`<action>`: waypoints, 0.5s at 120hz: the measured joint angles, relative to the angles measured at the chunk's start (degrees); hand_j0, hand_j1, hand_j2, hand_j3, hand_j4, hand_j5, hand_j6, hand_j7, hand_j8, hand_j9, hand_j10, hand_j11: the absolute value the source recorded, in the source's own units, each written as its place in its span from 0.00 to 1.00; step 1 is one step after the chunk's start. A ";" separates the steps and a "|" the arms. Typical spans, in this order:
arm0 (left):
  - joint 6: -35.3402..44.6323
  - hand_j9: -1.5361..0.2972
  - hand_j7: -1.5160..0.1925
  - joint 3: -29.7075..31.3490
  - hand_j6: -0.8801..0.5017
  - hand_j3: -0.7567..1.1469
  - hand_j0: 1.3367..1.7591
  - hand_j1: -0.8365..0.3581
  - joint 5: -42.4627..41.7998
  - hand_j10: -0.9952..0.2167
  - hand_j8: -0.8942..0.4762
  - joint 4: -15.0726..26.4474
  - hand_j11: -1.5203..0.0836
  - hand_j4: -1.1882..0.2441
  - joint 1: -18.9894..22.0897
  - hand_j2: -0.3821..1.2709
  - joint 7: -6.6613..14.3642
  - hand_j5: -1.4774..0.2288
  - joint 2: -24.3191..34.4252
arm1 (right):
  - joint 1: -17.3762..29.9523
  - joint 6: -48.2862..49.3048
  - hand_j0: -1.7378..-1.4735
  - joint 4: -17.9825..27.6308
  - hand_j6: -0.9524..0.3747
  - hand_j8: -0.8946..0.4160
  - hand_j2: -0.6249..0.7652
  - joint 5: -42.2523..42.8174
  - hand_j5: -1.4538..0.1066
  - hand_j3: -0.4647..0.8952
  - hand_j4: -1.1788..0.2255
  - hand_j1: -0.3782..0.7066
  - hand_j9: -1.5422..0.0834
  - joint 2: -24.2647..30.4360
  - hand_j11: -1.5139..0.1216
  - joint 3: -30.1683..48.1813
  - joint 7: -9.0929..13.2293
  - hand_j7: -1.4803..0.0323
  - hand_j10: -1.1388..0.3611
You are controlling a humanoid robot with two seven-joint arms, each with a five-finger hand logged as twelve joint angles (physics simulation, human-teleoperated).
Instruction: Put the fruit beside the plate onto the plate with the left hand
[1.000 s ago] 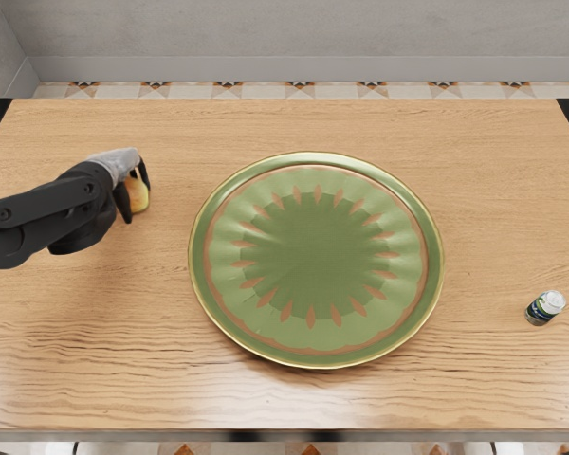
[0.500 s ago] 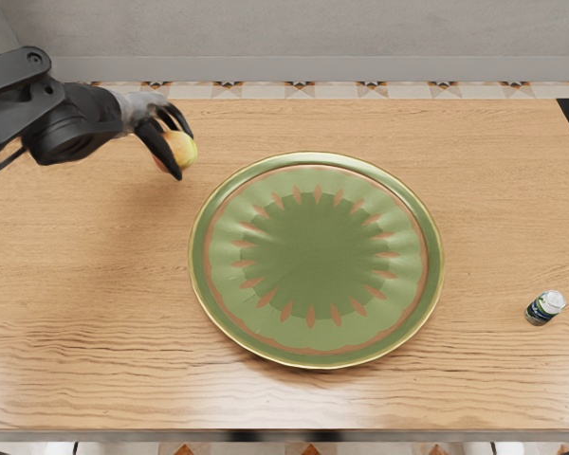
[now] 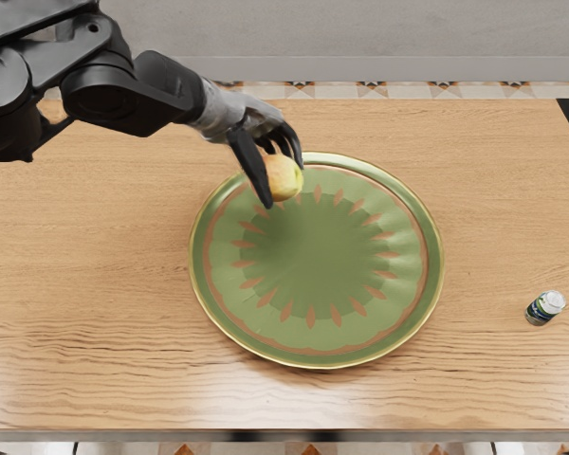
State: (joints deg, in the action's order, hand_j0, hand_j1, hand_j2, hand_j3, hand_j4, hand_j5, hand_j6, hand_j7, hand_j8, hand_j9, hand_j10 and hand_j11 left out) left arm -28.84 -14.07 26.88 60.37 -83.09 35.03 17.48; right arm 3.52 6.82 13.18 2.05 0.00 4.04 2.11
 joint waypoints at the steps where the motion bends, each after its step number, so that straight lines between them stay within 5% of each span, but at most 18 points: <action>1: -0.13 0.28 0.25 0.03 0.45 0.40 0.74 0.53 -0.08 0.31 0.44 0.00 0.31 0.48 0.13 0.43 0.00 0.23 -0.23 | 0.00 0.00 0.30 0.00 0.71 0.67 0.45 0.00 0.92 0.34 0.83 0.04 0.94 0.00 0.91 0.00 0.00 0.97 0.75; 29: -1.36 0.29 0.28 0.82 0.42 0.40 0.75 0.51 -0.43 0.31 0.43 -0.01 0.32 0.46 3.80 0.48 -0.03 0.23 -5.13 | 0.00 -0.01 0.30 0.00 0.71 0.67 0.45 0.00 0.92 0.34 0.83 0.04 0.94 0.00 0.91 0.00 0.00 0.97 0.75; 60: -3.46 0.65 0.68 0.66 0.55 0.40 0.76 0.82 -0.18 0.63 0.56 -0.13 0.74 0.70 0.89 0.31 -0.03 0.65 -4.70 | 0.00 0.00 0.30 0.00 0.71 0.67 0.45 0.01 0.92 0.34 0.83 0.04 0.94 0.00 0.91 0.00 0.00 0.97 0.75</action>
State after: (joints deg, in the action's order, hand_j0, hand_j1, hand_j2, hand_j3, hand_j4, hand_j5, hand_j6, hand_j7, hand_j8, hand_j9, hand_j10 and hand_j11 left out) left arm -32.30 -13.41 26.70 60.24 -82.20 35.00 12.77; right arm 3.52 6.82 13.18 2.06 0.00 4.04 2.11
